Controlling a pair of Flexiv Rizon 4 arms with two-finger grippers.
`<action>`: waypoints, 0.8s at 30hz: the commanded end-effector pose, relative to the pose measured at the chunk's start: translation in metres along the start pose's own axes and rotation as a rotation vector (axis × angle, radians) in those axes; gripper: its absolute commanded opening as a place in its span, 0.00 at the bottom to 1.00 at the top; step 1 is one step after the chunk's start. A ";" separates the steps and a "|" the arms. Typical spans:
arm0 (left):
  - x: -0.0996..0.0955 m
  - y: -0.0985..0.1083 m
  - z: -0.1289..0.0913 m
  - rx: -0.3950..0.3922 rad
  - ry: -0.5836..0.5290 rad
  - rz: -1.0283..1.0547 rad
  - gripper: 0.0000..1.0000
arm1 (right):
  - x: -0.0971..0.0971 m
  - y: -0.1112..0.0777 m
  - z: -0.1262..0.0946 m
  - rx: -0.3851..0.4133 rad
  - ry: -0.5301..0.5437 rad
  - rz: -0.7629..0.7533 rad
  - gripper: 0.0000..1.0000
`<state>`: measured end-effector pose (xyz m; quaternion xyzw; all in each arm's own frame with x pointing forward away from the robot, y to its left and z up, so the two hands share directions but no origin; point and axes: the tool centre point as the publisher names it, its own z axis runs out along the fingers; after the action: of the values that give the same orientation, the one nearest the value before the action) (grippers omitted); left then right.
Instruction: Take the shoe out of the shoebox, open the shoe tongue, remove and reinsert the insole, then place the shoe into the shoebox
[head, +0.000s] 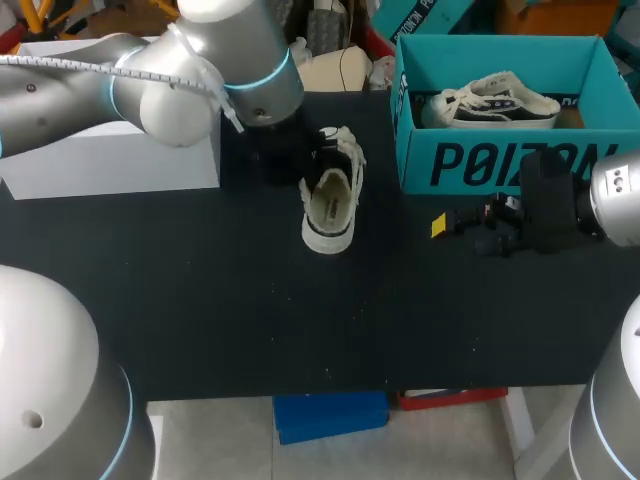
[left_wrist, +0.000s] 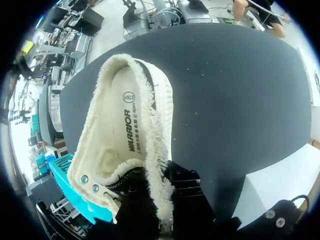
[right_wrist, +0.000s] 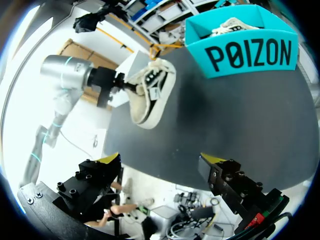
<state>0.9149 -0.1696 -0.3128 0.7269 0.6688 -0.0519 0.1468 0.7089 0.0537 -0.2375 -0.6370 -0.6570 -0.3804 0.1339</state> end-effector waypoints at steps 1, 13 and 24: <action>-0.004 -0.004 -0.069 -0.086 -0.049 -0.106 0.00 | 0.000 0.000 0.000 0.000 -0.002 0.001 1.00; 0.016 0.026 -0.187 -0.255 -0.261 -0.571 0.00 | 0.000 0.000 0.000 0.000 -0.002 0.001 1.00; 0.142 0.047 -0.248 -0.395 -0.220 -0.896 0.00 | 0.000 0.000 0.000 0.000 -0.002 0.001 1.00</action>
<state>0.9782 -0.0214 -0.1452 0.4080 0.8650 -0.0667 0.2844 0.7089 0.0536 -0.2375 -0.6370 -0.6569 -0.3804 0.1339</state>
